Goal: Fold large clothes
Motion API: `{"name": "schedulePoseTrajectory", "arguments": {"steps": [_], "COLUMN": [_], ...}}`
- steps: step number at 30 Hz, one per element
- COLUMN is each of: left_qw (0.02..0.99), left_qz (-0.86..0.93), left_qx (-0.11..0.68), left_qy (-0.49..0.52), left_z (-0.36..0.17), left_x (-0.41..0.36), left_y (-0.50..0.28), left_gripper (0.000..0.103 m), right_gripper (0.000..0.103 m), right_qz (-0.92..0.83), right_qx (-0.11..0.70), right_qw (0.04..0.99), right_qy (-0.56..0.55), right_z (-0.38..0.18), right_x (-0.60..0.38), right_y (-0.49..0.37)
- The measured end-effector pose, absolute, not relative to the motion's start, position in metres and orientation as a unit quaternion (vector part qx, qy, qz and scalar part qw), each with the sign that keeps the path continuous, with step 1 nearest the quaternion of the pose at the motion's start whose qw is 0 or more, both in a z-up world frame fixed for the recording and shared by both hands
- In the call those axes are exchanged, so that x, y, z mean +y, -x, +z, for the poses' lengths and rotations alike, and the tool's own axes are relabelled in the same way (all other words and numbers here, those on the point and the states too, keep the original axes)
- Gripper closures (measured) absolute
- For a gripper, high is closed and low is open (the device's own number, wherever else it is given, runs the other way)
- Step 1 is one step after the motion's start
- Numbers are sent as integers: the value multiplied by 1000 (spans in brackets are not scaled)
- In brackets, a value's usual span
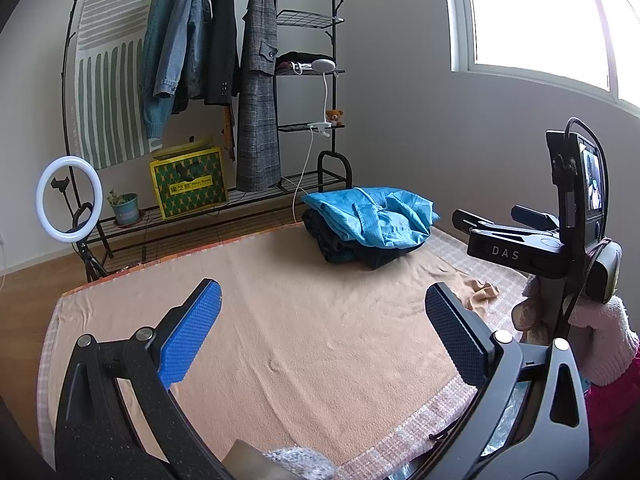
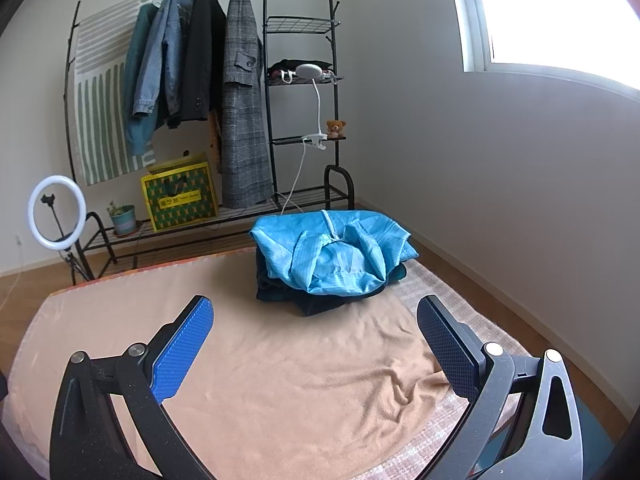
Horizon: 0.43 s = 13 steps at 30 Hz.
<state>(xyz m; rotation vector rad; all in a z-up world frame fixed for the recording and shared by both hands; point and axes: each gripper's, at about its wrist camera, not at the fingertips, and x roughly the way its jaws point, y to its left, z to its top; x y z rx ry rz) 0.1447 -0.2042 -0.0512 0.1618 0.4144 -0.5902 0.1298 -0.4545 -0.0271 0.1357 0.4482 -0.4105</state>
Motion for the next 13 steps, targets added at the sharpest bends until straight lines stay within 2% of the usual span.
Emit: {"name": "schedulePoseTrajectory", "arguments": {"steps": [13], "left_qw": [934], "left_qz": [-287], "left_qx": [197], "left_qy": [-80], "left_z": [-42], "left_x": [-203], "left_y": [-142], "left_gripper": [0], "right_gripper": [2], "right_qz": [-199], "right_qx": [228], "right_qw": [951], "right_qy": [-69], "right_z": [-29], "right_x": [-449], "right_y": [-130]}}
